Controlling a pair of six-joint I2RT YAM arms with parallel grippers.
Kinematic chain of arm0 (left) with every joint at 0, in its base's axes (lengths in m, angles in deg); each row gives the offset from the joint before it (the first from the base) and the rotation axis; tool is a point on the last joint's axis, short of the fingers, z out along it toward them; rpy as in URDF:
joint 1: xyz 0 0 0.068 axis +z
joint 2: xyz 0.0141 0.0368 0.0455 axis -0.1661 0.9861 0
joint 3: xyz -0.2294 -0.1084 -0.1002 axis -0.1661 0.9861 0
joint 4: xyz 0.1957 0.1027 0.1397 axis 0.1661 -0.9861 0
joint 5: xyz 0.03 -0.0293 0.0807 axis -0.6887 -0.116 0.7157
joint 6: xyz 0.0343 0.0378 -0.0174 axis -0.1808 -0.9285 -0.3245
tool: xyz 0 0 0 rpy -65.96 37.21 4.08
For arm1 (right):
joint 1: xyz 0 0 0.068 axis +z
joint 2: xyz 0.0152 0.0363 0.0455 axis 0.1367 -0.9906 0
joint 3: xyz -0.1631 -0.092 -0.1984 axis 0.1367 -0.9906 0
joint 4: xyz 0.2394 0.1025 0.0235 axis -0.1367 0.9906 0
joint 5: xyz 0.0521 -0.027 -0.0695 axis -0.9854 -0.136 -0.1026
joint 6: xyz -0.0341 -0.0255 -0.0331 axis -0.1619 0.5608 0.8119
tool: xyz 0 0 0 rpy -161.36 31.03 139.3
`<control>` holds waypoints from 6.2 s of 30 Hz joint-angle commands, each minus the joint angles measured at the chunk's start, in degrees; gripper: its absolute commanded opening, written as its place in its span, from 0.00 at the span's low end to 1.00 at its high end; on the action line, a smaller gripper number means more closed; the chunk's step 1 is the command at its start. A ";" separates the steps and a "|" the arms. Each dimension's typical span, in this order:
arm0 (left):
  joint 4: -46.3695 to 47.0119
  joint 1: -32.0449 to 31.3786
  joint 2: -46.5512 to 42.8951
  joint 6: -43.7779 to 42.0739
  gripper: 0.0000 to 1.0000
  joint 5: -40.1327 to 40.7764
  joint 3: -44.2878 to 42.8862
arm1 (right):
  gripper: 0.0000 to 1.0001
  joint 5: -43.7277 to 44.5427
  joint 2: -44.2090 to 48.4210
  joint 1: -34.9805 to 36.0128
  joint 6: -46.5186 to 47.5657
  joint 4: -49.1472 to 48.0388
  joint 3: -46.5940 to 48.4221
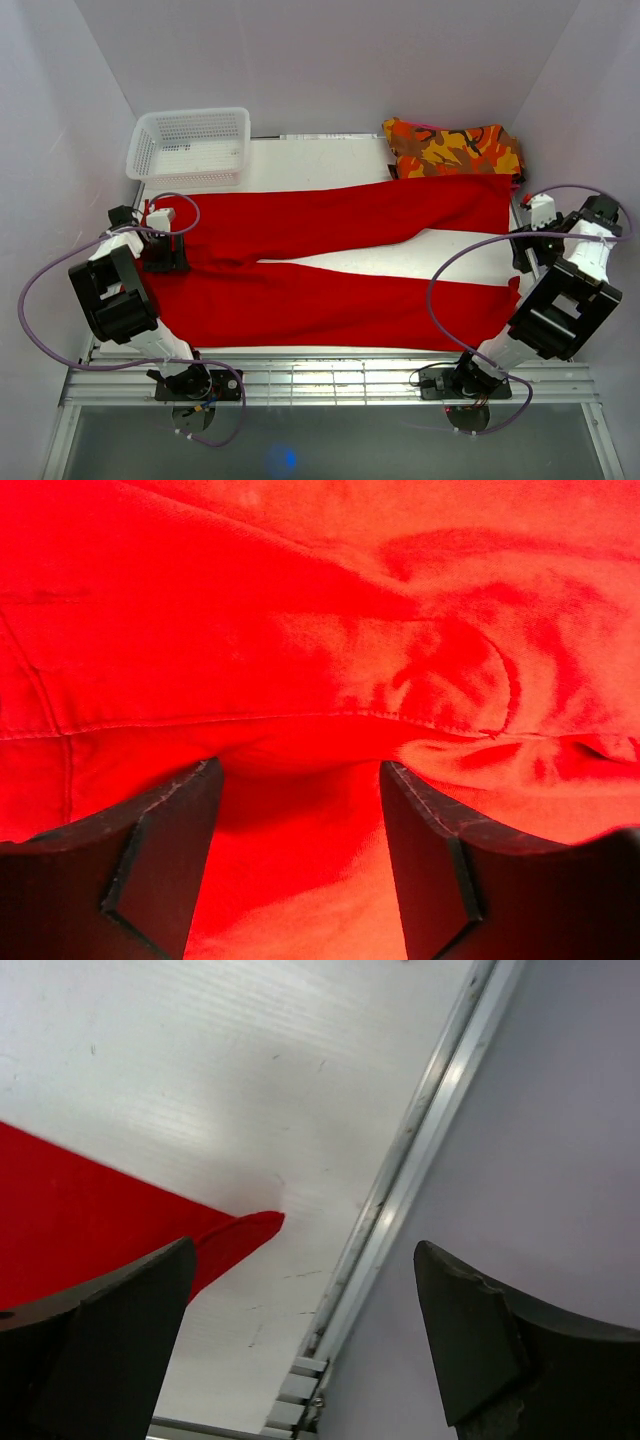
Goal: Fold and stack the trousers
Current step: Flatten the trousers out, then fold the trousers
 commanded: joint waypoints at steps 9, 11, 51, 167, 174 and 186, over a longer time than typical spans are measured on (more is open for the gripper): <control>-4.91 0.74 -7.35 -3.19 0.78 -6.71 -2.19 | 1.00 -7.87 3.89 7.08 6.47 23.87 8.67; -5.26 0.75 -7.62 -3.46 0.78 -6.44 -2.19 | 0.92 -6.47 6.43 8.75 7.35 24.58 3.33; -10.45 -11.47 3.10 -3.55 0.63 -15.95 -17.48 | 0.29 6.36 -22.82 22.46 -19.45 -12.85 22.81; -27.60 -0.31 41.95 -45.46 0.62 -9.96 -66.80 | 0.08 2.94 -39.26 22.29 10.78 19.83 43.91; -19.15 -0.31 43.09 -46.52 0.68 -8.99 -61.08 | 0.08 3.47 -37.76 22.73 10.87 20.27 42.67; -26.55 0.13 38.28 -49.45 0.25 -13.99 -57.57 | 0.08 3.47 -34.78 22.64 10.70 20.37 44.69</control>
